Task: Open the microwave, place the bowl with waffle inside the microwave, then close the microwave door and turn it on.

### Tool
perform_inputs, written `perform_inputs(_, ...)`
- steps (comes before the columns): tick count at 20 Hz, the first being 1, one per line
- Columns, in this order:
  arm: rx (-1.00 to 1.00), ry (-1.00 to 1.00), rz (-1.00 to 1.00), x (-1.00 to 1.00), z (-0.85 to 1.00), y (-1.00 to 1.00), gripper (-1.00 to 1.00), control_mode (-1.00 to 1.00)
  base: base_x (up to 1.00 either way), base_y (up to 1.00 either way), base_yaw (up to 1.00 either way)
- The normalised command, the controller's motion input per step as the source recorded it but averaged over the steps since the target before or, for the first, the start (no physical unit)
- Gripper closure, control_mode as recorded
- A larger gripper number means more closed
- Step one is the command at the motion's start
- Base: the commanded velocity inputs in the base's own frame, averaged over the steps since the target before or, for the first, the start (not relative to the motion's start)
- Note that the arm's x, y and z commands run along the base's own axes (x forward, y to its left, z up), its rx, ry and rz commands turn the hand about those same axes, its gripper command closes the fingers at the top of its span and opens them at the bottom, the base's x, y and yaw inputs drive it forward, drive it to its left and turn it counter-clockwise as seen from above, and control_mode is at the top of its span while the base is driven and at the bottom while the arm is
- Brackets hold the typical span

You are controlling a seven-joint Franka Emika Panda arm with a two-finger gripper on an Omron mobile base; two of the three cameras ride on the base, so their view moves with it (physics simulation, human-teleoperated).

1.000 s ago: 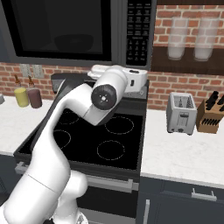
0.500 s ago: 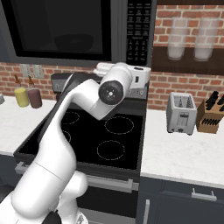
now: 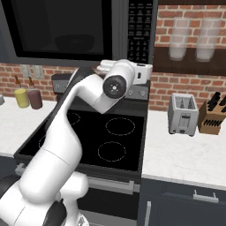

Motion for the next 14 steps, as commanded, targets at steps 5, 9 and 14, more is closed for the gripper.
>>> perform_inputs(5, 0.00, 0.00, 0.00, 0.24, 0.00, 0.00, 1.00, -1.00, 0.00, 0.00, 0.00)
perform_inputs(9, 0.00, 0.00, 0.00, 0.22, 0.00, 0.00, 1.00, -1.00, 0.00, 0.00, 0.00)
perform_inputs(14, 0.00, 0.00, 0.00, 0.33, 0.00, 0.00, 1.00, -1.00, 0.00, 0.00, 0.00)
